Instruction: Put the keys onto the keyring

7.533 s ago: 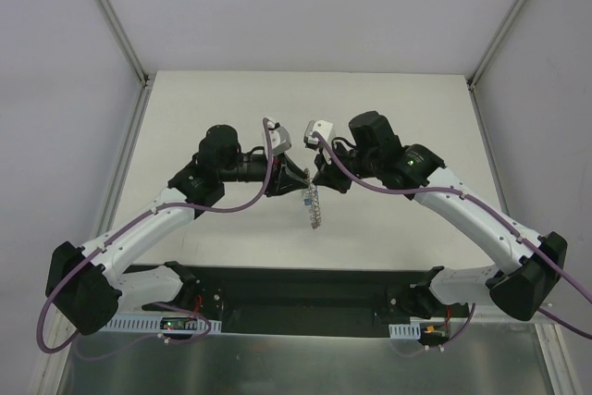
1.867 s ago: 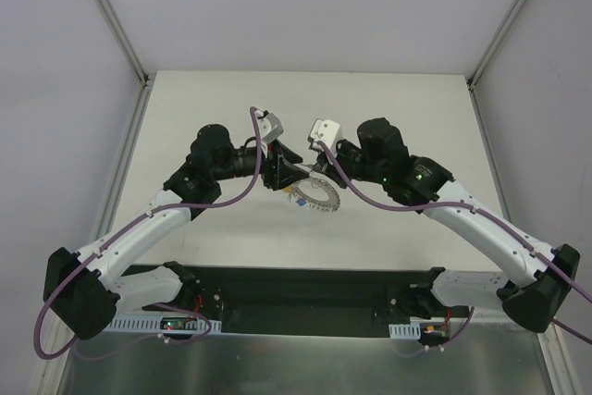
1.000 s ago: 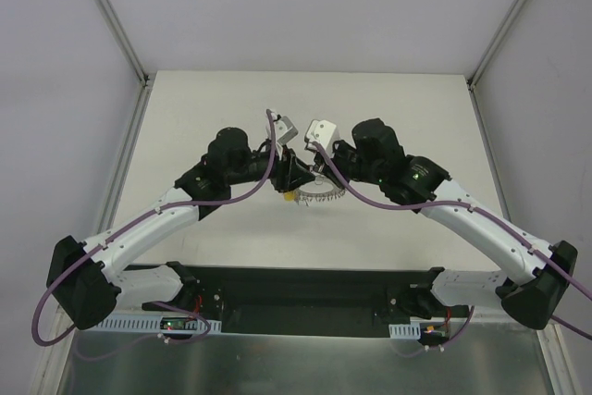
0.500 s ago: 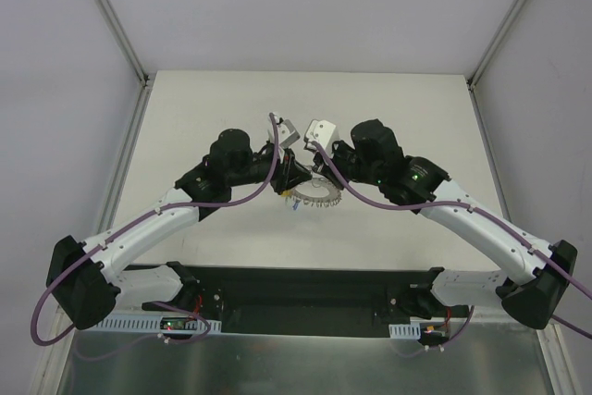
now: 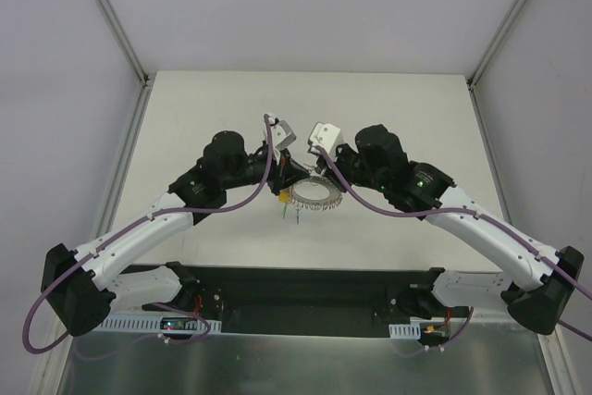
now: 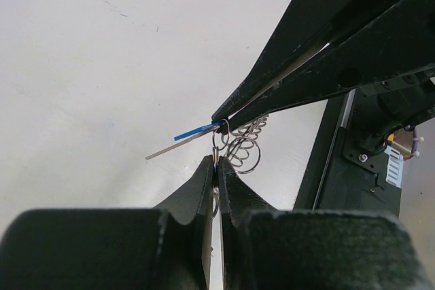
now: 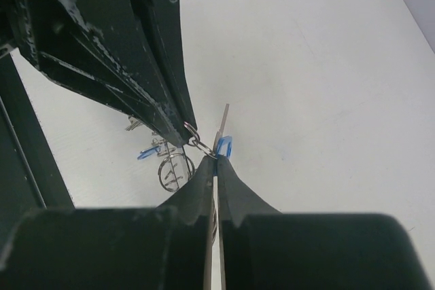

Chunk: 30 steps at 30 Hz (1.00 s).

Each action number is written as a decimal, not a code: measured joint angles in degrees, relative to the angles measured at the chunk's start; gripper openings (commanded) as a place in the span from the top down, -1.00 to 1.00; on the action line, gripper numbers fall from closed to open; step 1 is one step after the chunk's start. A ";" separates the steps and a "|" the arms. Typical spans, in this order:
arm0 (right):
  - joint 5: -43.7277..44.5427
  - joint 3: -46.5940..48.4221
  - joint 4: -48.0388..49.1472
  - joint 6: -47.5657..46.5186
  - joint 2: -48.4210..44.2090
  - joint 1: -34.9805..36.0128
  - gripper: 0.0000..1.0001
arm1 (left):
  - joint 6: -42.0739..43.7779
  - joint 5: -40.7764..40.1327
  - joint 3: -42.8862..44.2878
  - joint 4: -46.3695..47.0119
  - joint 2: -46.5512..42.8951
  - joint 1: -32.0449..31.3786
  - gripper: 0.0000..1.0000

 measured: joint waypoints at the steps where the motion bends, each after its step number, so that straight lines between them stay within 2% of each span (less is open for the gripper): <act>1: 0.11 -0.33 0.09 0.00 -0.28 0.00 0.98 | 0.02 -0.11 0.00 0.00 -0.20 0.00 1.00; 12: -1.09 -3.06 2.73 0.02 -2.25 0.00 0.98 | -0.76 -0.46 0.00 0.44 -1.70 -0.02 1.00; 18: -1.60 -3.17 3.19 0.09 -2.21 0.57 0.98 | -3.63 -0.37 -1.95 5.86 -2.80 0.00 1.00; 28: -0.85 -3.17 4.50 0.31 -1.99 1.03 0.97 | -5.16 -0.55 -4.02 9.18 -4.31 0.09 1.00; 29: -0.52 -3.17 4.55 0.31 -1.99 1.09 0.98 | -5.16 -0.59 -4.37 9.18 -4.63 0.11 0.97; 30: -0.20 -3.17 4.59 0.31 -1.99 1.22 0.98 | -5.14 -0.85 -4.83 9.27 -5.01 0.11 0.86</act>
